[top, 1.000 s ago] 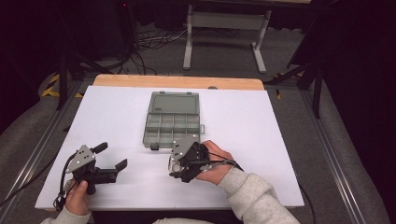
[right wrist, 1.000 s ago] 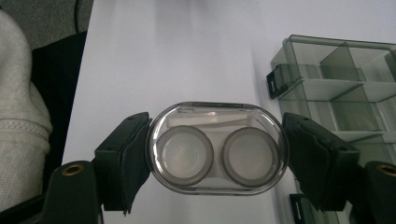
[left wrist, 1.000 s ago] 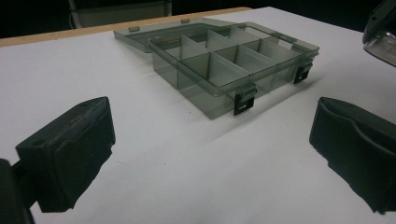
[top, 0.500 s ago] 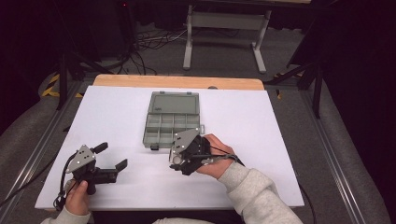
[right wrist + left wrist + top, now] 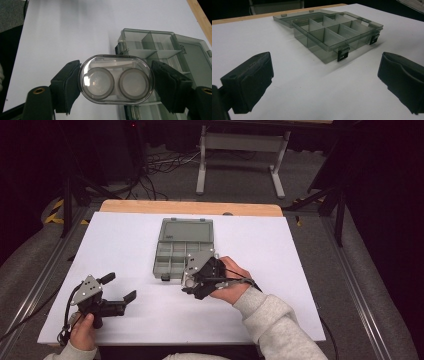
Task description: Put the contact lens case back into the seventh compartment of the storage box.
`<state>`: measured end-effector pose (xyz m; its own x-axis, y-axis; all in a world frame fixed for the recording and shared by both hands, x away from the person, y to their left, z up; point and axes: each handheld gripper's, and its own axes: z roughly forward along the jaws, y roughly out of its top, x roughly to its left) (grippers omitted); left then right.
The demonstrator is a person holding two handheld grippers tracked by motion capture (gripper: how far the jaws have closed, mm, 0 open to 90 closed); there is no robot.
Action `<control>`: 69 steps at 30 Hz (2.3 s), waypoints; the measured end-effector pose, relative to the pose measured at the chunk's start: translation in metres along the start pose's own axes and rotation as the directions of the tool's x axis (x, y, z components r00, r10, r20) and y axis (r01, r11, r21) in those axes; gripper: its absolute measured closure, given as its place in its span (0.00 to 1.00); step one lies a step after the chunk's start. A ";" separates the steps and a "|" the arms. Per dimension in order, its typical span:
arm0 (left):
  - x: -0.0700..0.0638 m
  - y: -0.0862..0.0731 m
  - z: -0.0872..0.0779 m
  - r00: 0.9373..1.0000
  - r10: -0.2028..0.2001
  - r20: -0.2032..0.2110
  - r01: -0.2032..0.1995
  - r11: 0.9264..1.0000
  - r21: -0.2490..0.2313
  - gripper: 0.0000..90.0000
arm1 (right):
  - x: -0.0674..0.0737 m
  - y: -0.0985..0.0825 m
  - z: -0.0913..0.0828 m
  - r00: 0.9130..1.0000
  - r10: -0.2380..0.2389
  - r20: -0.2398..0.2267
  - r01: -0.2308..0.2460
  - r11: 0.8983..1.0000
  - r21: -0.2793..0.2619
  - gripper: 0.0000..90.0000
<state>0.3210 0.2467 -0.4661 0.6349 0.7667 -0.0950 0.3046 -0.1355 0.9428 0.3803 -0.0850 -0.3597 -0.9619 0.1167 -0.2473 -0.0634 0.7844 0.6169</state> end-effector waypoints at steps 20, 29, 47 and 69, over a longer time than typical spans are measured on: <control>0.001 0.000 0.000 1.000 -0.001 0.001 0.001 1.000 -0.003 0.01 | -0.033 0.003 0.003 0.999 0.031 0.033 -0.031 1.000 -0.003 0.29; 0.001 0.000 -0.001 1.000 -0.002 0.000 0.002 1.000 -0.002 0.01 | -0.044 0.006 0.009 0.998 0.036 0.048 -0.037 0.999 0.008 0.29; 0.001 0.000 -0.001 1.000 -0.003 0.000 0.003 1.000 -0.003 0.01 | -0.067 -0.001 0.027 0.996 0.064 0.062 -0.067 0.997 0.039 0.29; 0.001 0.000 -0.001 1.000 0.000 -0.001 0.000 1.000 -0.006 0.01 | -0.082 -0.014 0.045 0.993 0.093 0.070 -0.098 0.992 0.077 0.29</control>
<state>0.3213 0.2484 -0.4656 0.6344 0.7673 -0.0942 0.3002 -0.1322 0.9447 0.4717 -0.0782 -0.3819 -0.9426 0.2314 -0.2408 0.0518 0.8136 0.5791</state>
